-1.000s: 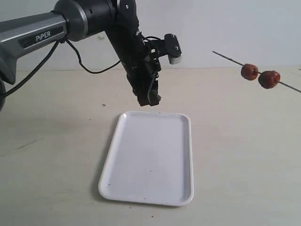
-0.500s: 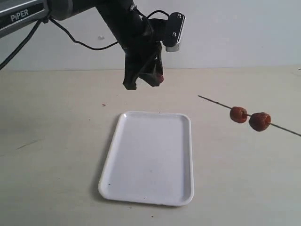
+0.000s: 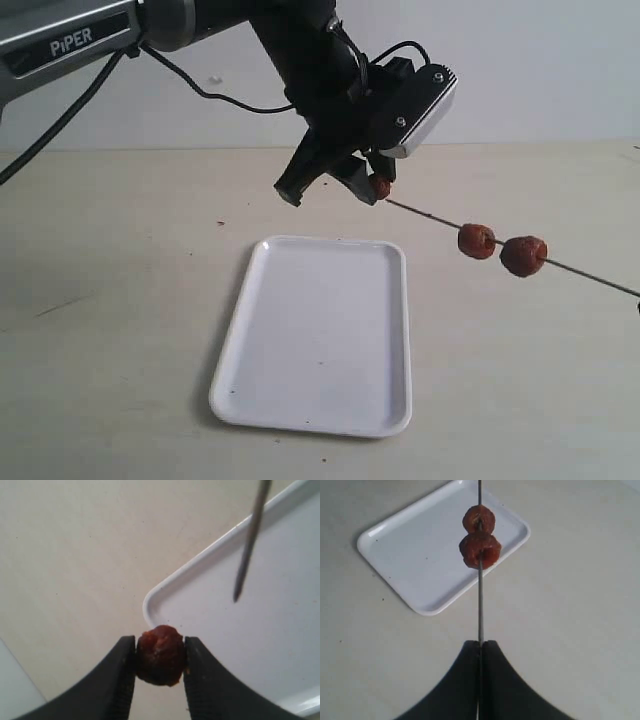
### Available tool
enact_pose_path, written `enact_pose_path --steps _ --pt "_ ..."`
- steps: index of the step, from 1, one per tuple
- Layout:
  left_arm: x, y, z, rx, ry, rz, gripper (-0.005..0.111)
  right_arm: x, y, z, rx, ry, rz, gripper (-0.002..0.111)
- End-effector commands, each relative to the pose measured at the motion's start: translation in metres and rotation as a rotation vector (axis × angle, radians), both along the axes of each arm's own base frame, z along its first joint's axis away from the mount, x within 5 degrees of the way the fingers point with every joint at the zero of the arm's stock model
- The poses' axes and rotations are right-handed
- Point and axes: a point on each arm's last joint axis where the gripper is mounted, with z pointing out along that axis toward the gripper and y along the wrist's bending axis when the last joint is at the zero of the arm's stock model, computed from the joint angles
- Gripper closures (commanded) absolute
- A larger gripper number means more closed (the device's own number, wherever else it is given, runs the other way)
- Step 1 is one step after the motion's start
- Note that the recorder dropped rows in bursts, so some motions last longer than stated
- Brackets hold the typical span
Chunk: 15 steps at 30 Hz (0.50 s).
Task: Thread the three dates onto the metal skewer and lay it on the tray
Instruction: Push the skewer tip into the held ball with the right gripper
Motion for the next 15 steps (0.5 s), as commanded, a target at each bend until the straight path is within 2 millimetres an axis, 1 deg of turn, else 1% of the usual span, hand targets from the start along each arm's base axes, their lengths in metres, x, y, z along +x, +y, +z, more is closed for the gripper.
enact_pose_path --steps 1,6,11,15 --pt "-0.003 -0.001 0.007 -0.005 -0.015 -0.01 0.073 0.004 -0.004 0.003 0.017 -0.056 -0.068 0.108" --pt "-0.002 0.0 0.007 0.002 -0.03 -0.039 0.073 0.01 -0.006 -0.001 -0.01 -0.022 -0.105 0.108" --pt "-0.002 0.0 0.007 0.005 -0.037 -0.054 0.073 0.018 -0.004 -0.006 -0.003 0.025 -0.095 0.108" --pt "-0.003 0.0 0.007 0.004 -0.037 -0.057 0.073 0.023 -0.003 -0.008 -0.005 0.027 -0.094 0.108"
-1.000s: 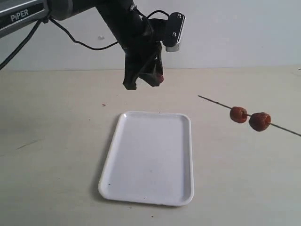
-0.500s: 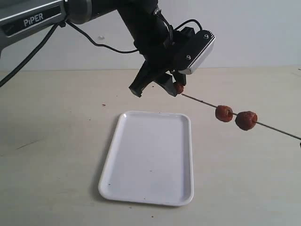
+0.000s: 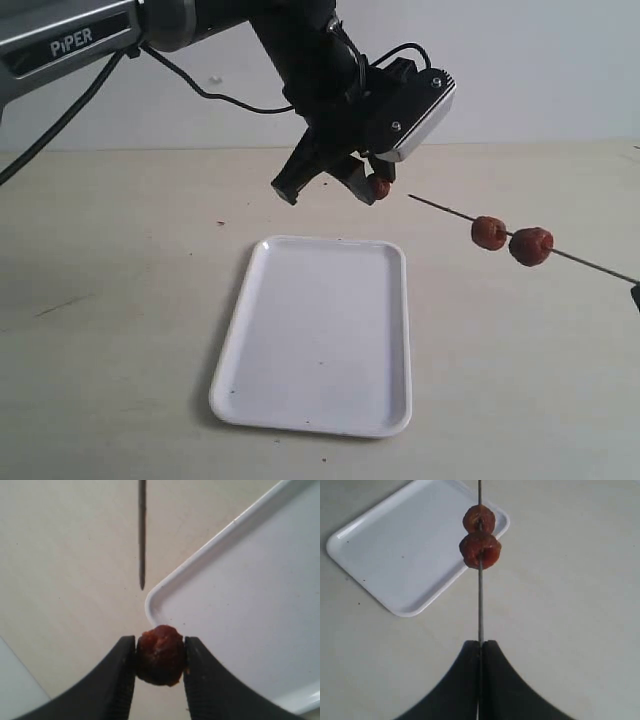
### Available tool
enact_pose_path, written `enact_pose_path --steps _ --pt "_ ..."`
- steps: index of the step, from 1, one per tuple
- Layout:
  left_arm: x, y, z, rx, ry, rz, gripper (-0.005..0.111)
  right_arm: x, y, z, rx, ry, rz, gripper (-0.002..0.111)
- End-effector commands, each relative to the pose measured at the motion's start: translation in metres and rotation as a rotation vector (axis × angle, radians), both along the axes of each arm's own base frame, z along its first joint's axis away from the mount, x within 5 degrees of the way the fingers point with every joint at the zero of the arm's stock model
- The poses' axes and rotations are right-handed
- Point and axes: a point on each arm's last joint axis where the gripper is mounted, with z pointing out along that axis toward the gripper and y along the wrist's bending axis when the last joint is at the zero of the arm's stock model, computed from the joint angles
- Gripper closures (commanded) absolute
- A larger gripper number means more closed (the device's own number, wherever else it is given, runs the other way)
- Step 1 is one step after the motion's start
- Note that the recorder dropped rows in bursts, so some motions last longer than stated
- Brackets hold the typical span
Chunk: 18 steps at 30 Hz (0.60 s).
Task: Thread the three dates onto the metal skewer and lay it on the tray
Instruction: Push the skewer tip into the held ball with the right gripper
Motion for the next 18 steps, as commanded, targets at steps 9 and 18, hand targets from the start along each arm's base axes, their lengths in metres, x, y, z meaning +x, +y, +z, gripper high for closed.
enact_pose_path --steps 9,18 --pt "-0.003 -0.001 0.007 -0.006 -0.015 -0.013 0.073 0.011 0.006 0.0 0.048 -0.051 0.038 0.108" --pt "-0.003 -0.001 0.007 -0.011 -0.011 -0.013 0.073 0.024 0.008 -0.009 0.034 0.009 0.046 0.108"
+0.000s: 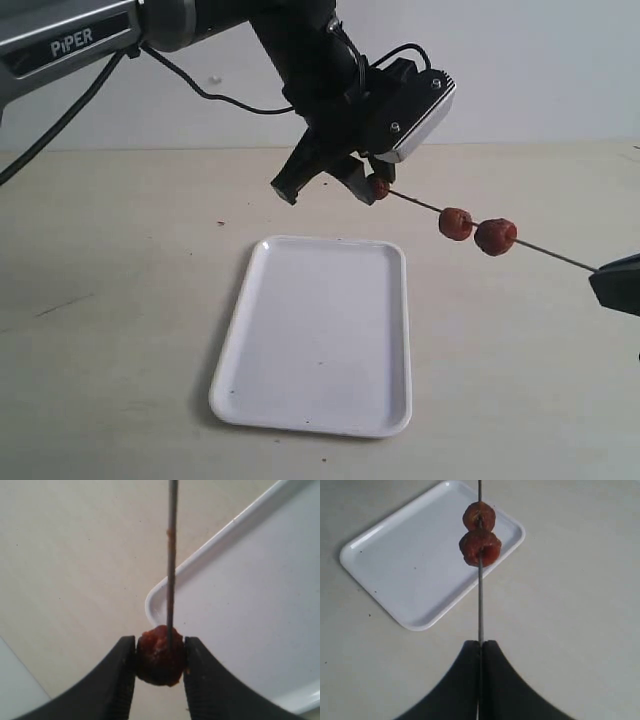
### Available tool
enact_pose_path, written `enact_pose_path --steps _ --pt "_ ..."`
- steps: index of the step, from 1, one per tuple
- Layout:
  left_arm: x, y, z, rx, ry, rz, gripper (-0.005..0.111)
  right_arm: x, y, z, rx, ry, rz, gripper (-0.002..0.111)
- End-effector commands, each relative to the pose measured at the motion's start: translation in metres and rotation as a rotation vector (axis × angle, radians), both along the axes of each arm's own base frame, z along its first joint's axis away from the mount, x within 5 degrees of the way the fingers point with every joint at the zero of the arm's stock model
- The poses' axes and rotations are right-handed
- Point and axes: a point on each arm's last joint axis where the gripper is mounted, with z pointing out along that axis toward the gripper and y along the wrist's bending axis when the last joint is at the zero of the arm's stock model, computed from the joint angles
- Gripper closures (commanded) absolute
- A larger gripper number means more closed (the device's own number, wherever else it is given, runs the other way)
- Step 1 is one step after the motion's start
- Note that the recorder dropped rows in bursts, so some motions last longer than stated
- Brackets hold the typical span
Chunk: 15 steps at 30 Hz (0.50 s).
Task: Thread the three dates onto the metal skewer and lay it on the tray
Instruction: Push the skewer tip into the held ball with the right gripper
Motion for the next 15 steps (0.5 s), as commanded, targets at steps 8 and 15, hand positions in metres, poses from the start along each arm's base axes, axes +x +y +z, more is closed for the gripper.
enact_pose_path --steps 8,15 --pt "-0.003 -0.001 0.007 -0.012 -0.008 -0.007 0.073 0.002 0.0 0.001 0.003 -0.009 0.0 0.108" --pt "-0.003 -0.001 0.007 -0.012 -0.008 -0.007 0.073 -0.003 -0.002 0.011 -0.024 -0.019 0.012 0.108"
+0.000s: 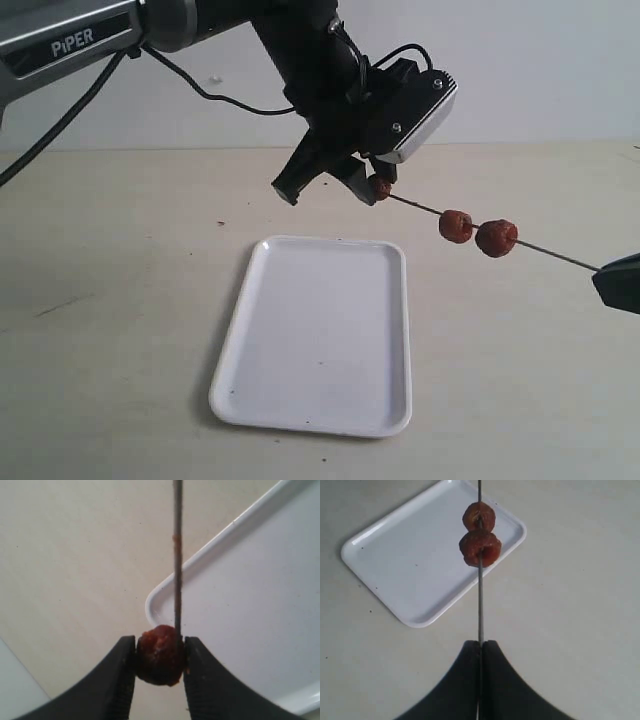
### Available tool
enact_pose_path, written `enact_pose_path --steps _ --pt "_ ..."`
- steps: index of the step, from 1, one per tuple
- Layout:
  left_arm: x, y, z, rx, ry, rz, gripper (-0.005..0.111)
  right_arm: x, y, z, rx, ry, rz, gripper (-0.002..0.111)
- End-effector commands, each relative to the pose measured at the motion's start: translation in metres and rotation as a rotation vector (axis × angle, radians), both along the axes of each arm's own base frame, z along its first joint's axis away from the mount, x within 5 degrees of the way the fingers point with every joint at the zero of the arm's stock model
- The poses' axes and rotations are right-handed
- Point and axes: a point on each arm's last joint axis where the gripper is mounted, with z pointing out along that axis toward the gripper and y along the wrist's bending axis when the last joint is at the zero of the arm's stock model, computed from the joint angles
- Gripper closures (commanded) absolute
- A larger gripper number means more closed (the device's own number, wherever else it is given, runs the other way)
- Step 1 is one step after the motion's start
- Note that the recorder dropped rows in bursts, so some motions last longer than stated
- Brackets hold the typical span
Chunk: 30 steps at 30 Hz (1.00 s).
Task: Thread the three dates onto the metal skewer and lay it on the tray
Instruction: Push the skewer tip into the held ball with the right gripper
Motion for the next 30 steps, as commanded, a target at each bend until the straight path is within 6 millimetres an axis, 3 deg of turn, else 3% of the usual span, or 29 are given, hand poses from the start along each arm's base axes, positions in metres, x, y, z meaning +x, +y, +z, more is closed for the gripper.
enact_pose_path --steps 1,30 --pt "-0.0023 -0.0002 0.007 -0.012 -0.008 -0.005 0.073 -0.003 -0.002 0.008 -0.015 -0.028 0.001 0.108" --pt "-0.0023 -0.0002 0.007 -0.012 -0.008 -0.005 0.073 -0.0011 -0.0042 0.0101 -0.004 -0.053 -0.046 0.108"
